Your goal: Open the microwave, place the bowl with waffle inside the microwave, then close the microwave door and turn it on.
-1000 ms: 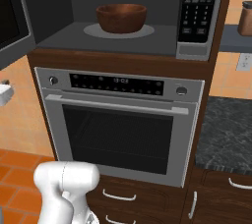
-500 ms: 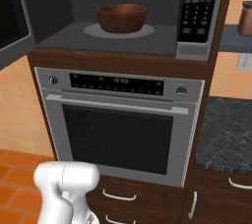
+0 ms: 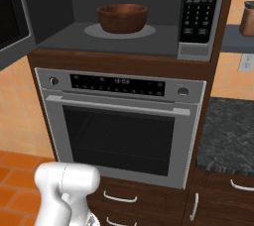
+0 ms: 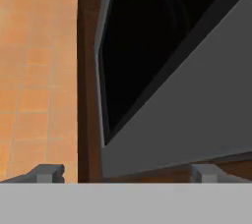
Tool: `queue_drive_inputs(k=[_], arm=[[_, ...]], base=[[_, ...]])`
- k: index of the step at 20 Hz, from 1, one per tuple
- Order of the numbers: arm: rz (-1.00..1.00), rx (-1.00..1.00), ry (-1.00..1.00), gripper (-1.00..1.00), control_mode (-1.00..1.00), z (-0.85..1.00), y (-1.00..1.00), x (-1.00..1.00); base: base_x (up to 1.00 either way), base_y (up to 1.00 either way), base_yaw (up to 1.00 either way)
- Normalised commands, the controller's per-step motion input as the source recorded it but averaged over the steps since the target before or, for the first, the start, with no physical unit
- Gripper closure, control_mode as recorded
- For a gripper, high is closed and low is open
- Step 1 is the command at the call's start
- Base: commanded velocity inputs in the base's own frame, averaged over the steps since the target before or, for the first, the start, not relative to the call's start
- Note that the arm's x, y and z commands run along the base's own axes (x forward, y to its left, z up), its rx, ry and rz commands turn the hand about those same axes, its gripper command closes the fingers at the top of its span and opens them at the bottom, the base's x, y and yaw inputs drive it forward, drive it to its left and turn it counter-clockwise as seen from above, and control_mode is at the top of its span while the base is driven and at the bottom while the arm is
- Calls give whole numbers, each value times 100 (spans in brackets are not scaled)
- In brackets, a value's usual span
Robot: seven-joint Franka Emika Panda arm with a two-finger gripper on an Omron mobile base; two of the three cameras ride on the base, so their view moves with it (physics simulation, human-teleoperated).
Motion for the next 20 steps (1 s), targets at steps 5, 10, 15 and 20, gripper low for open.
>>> queue_drive_inputs(k=[5, 10, 15, 20], arm=[[-14, -3, -25, -100, -100, 29, 51, -4], [-18, -1, -15, -100, -100, 39, 40, -22], [-17, 0, -4, -100, -100, 50, -8, -14], [-9, 0, -11, -100, -100, 11, -52, -15]], base=[[0, 0, 0], [0, 0, 0], [0, 0, 0], [0, 0, 0]])
